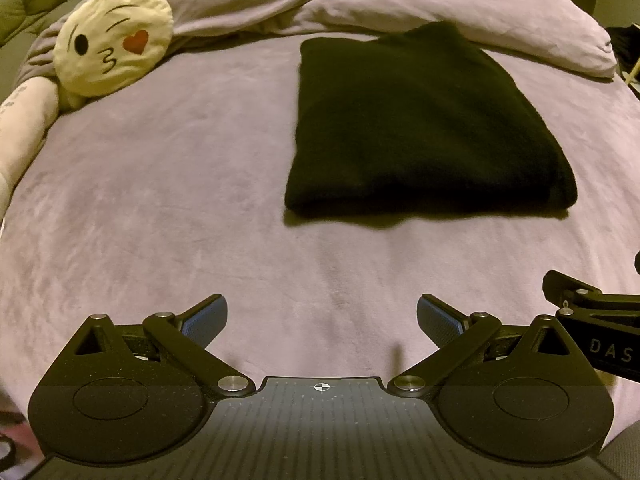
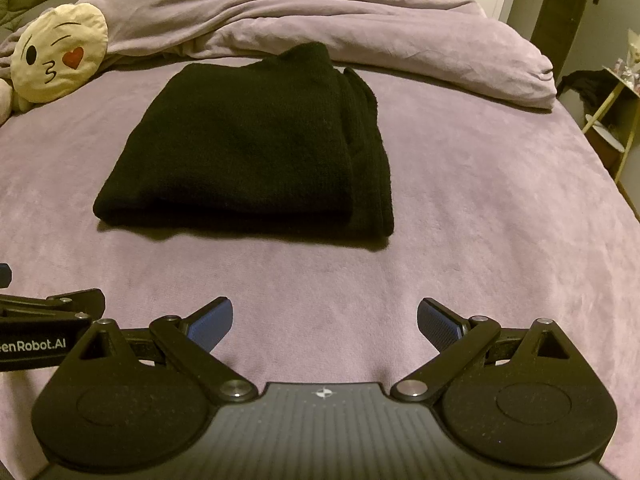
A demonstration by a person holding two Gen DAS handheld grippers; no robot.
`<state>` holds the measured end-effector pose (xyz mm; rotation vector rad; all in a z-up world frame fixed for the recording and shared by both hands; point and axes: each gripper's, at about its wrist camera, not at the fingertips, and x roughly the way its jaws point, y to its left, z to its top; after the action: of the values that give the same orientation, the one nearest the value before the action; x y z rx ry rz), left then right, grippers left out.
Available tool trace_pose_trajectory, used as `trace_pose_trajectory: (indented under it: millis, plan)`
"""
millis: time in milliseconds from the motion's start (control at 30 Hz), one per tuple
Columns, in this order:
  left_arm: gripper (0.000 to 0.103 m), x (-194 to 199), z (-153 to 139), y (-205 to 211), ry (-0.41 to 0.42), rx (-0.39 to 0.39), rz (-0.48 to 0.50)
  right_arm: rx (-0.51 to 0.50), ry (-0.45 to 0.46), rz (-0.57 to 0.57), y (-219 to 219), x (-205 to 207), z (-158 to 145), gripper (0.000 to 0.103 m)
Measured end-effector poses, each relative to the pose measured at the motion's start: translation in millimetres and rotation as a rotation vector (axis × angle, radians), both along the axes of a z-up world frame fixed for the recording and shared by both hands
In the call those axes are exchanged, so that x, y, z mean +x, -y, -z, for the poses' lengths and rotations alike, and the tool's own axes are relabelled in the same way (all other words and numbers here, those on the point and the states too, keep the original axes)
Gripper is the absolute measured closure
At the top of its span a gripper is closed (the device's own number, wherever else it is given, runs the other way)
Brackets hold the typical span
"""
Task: Fold small clothes
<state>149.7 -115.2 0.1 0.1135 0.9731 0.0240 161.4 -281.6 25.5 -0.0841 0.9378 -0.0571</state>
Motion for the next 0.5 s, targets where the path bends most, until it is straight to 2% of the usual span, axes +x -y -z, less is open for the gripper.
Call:
trace_pose_trajectory:
  millis: [500]
  plan:
    - [0.000,5.3,3.3,-4.0,-0.015,-0.020,-0.001,-0.002,-0.004,0.009,-1.9,3.0,0.6,0.004]
